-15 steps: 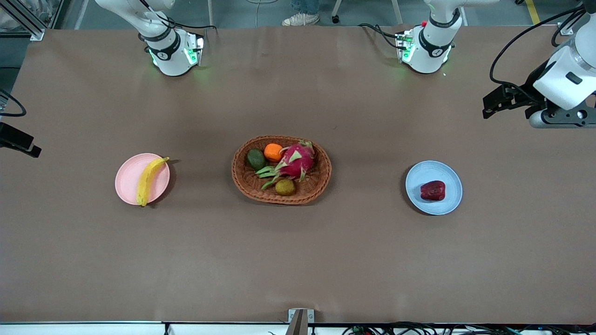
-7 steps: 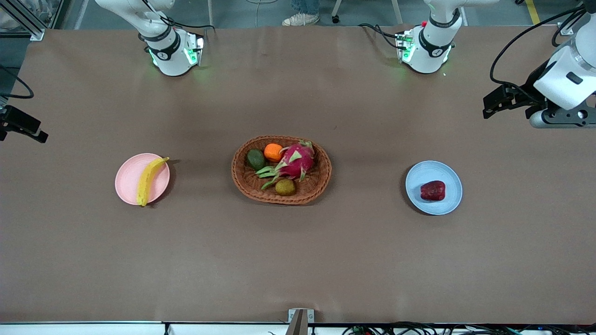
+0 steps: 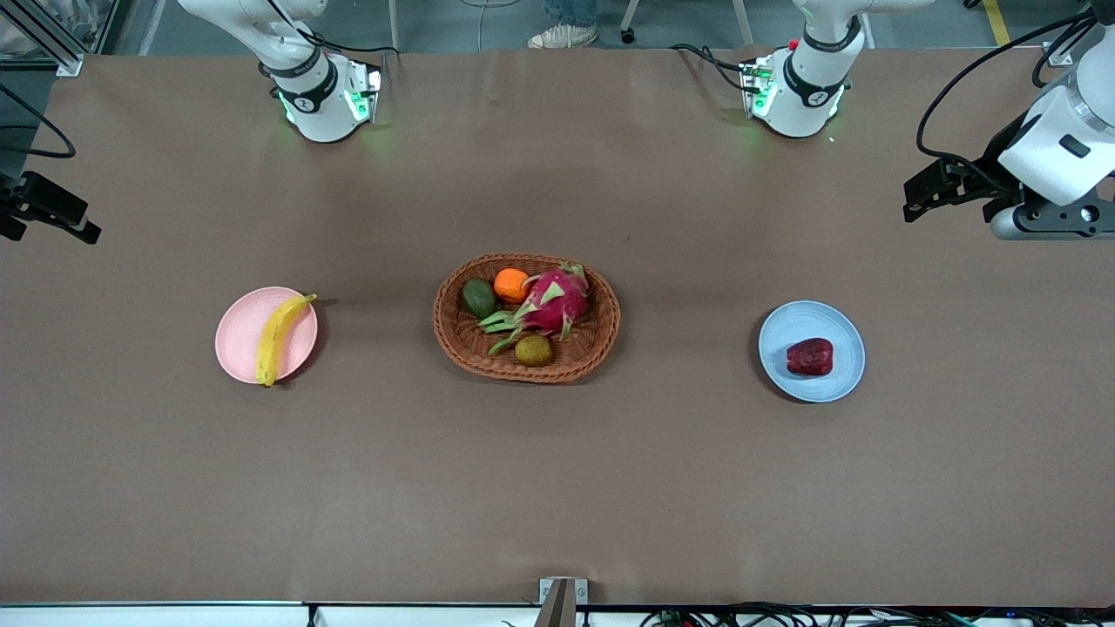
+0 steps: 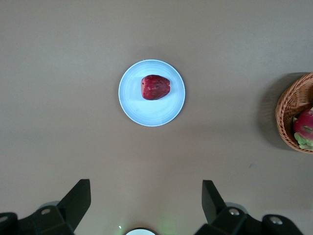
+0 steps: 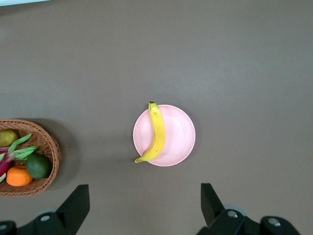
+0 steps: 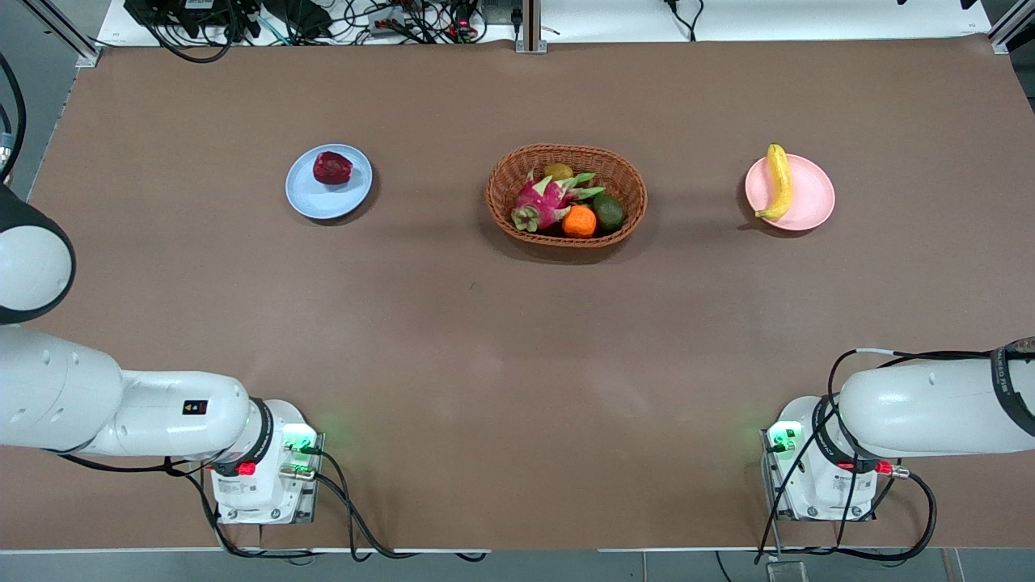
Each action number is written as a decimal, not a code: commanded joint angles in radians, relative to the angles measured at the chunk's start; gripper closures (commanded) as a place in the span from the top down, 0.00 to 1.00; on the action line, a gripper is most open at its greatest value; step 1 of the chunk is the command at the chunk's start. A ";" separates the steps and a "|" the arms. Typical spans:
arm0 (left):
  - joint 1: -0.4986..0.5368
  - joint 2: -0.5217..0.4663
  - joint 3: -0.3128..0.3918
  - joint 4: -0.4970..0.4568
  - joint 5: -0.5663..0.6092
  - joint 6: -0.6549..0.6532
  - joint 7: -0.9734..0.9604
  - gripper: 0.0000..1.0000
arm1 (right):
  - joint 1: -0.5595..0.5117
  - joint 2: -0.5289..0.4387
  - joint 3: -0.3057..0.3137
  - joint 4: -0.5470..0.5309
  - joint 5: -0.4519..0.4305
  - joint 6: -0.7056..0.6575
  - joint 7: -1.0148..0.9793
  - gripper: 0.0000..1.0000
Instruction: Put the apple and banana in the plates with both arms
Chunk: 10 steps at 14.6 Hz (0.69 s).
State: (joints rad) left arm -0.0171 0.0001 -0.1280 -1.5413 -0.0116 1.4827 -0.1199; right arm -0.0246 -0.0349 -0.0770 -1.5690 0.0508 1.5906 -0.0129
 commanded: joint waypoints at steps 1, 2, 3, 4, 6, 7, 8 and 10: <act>0.003 -0.022 0.002 -0.008 -0.013 -0.009 0.014 1.00 | -0.003 -0.033 0.008 -0.043 -0.020 0.020 -0.002 1.00; 0.002 -0.020 0.002 -0.008 -0.013 -0.009 0.014 1.00 | -0.003 -0.033 0.008 -0.043 -0.020 0.019 -0.002 1.00; 0.000 -0.020 0.001 -0.008 -0.013 -0.009 0.014 1.00 | -0.003 -0.033 0.008 -0.043 -0.022 0.019 -0.002 1.00; 0.000 -0.020 0.002 -0.008 -0.013 -0.010 0.014 1.00 | -0.003 -0.033 0.008 -0.043 -0.022 0.019 -0.002 1.00; 0.000 -0.020 0.002 -0.006 -0.008 -0.010 0.013 1.00 | -0.001 -0.033 0.009 -0.043 -0.038 0.020 -0.004 1.00; 0.000 -0.020 0.002 -0.005 -0.001 -0.010 0.011 1.00 | -0.001 -0.033 0.009 -0.043 -0.042 0.019 -0.004 1.00; 0.000 -0.020 0.002 -0.003 0.001 -0.010 0.011 1.00 | -0.001 -0.033 0.009 -0.043 -0.042 0.017 -0.002 1.00; 0.002 -0.014 0.004 0.023 0.001 -0.010 0.008 1.00 | -0.001 -0.033 0.009 -0.043 -0.042 0.017 -0.004 1.00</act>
State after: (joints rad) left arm -0.0171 0.0001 -0.1276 -1.5366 -0.0116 1.4827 -0.1199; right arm -0.0246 -0.0350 -0.0749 -1.5745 0.0312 1.5928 -0.0135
